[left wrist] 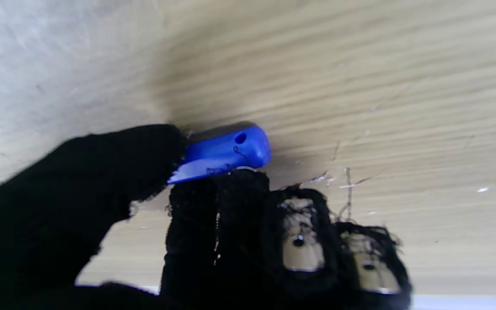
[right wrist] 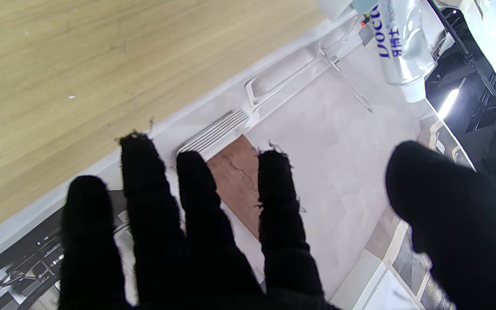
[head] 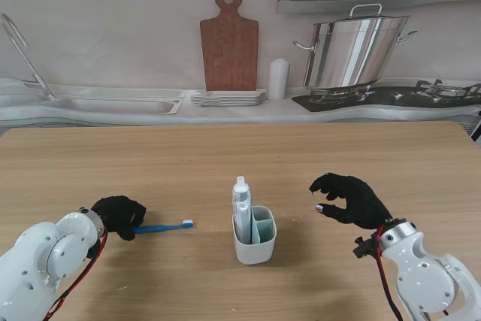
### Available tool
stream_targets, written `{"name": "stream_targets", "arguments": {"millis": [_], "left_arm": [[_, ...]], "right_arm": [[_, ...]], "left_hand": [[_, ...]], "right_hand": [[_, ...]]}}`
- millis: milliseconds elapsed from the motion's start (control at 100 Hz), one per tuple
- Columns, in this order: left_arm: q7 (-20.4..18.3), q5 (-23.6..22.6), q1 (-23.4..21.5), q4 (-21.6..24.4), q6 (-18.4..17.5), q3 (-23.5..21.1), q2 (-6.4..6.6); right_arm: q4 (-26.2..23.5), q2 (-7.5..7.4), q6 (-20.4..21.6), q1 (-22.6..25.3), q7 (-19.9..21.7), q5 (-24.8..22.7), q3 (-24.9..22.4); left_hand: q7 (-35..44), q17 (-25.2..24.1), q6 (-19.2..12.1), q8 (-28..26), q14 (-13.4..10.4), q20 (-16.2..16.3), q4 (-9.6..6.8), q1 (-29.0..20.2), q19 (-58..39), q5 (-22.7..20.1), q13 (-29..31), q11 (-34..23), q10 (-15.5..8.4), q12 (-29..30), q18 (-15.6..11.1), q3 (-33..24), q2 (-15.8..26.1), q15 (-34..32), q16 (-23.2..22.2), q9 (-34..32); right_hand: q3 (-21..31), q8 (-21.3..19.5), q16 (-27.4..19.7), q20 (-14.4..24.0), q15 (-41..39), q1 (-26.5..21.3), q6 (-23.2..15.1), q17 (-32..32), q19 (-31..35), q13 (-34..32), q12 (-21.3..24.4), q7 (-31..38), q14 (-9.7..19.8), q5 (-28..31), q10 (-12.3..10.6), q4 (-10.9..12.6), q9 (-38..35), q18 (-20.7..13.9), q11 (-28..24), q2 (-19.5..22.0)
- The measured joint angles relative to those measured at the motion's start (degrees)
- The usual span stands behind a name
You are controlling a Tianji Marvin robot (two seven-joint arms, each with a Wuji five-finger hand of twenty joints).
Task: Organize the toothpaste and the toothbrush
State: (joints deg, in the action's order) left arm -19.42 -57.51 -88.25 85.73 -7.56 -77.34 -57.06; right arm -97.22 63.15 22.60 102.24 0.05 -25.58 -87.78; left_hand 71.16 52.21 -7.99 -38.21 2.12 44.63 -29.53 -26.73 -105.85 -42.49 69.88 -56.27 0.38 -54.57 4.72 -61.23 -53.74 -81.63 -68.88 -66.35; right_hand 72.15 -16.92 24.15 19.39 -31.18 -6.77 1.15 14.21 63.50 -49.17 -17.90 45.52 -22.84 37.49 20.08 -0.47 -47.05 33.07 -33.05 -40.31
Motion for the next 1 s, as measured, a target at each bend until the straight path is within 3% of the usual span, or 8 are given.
{"name": "stream_targets", "arguments": {"millis": [210, 620, 1000], "left_arm": [[0.26, 0.79, -0.26, -0.04, -0.08, -0.15, -0.01], [2.19, 3.37, -2.86, 1.1, 0.13, -2.34, -0.64], [5.13, 8.23, -6.27, 4.86, 2.83, -5.09, -1.67]], "right_arm": [[0.03, 0.0, -0.03, -0.01, 0.05, -0.11, -0.02], [0.19, -0.02, -0.05, -0.23, 0.11, -0.47, -0.32], [0.32, 0.02, -0.22, -0.77, -0.36, -0.93, -0.72]], "left_hand": [[0.42, 0.07, 1.24, -0.46, 0.03, -0.02, -1.61, 0.0, -0.01, 0.01, 0.01, -0.37, 0.0, 0.16, 0.0, 0.08, 0.0, 0.0, 0.69, -0.04], [-1.92, 0.65, 1.77, 1.64, 0.05, -0.07, -1.66, -0.12, -0.01, 0.01, 0.59, -0.05, 0.0, 0.3, 0.0, 0.15, 1.49, -0.01, 0.99, -0.57], [-2.87, 1.22, 2.12, 1.75, 0.51, -0.13, -1.7, -0.71, -0.01, 0.01, 0.65, 0.05, 0.21, 0.89, 0.8, 0.18, 1.52, -0.04, 2.22, -1.08]], "right_hand": [[0.0, 0.0, 0.02, 0.0, -0.02, 0.0, 0.0, 0.0, 0.0, 0.0, 0.0, 0.0, 0.0, 0.06, 0.0, 0.0, 0.0, 0.0, 0.0, 0.0], [0.0, 0.0, 0.02, 0.0, -0.23, 0.0, 0.0, 0.0, 0.0, 0.0, 0.0, -0.02, 0.0, 0.63, 0.0, 0.0, 0.0, 0.0, 0.0, 0.01], [0.0, 0.0, 0.03, 0.0, -0.38, 0.0, 0.0, 0.11, 0.0, 0.0, 0.0, -0.02, 0.0, 0.63, 0.0, 0.0, 0.0, 0.0, 0.0, 0.01]]}}
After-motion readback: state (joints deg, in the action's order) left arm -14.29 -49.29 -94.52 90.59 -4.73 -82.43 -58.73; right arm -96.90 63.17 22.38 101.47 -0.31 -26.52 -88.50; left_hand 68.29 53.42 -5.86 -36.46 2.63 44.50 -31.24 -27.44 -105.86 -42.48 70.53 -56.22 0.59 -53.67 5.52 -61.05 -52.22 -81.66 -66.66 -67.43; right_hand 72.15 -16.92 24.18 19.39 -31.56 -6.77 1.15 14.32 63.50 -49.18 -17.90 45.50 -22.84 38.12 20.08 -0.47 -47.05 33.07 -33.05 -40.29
